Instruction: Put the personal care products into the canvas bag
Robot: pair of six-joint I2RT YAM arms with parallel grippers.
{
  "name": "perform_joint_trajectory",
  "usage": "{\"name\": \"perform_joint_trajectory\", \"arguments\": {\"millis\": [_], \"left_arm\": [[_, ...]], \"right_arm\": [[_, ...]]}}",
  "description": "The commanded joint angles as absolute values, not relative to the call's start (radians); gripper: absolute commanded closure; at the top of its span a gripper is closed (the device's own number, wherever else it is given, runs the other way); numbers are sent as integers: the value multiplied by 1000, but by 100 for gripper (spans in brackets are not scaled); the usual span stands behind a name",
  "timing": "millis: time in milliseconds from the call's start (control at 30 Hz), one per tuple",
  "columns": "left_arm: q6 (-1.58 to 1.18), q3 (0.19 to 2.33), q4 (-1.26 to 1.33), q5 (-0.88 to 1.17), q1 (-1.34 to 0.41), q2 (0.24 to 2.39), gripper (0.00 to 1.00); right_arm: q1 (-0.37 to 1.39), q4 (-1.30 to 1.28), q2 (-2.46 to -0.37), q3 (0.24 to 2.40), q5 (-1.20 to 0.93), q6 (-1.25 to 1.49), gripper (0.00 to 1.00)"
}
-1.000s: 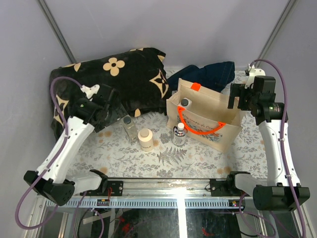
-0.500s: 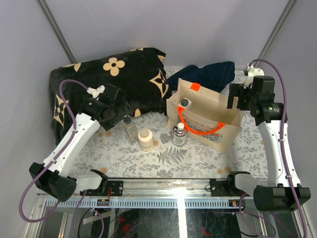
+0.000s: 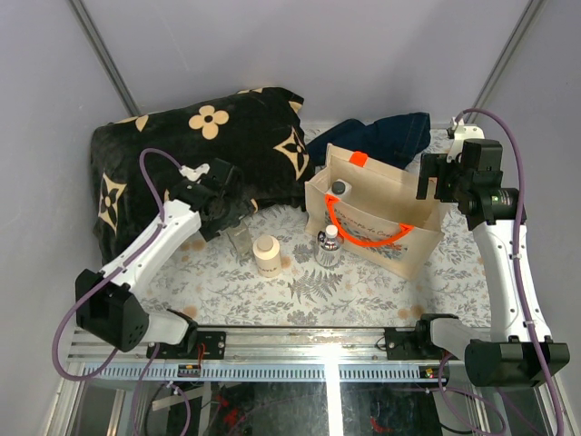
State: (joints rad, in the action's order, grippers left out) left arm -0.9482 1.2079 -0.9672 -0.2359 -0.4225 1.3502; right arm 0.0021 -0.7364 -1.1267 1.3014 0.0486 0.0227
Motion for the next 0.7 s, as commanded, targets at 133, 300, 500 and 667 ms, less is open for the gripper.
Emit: {"name": "perform_joint_trajectory", "arguments": {"millis": [133,300,500,667], "left_arm": [[-904,1159,-913,-270,-421,1392,0],[-895,1163,-907,-272,-423,1410,1],[-889,1146,-898,-281,-434,1408,51],[-906,1121,-872,-256,-434,1404,95]], "right_arm": [[15,-734,-1112,1301,101,6,0],[15,-738,-1104,1286,104,5,0],[15,-732,-1106,1285,96,6,0],[15,-727,-1109,1279,87,8,0]]}}
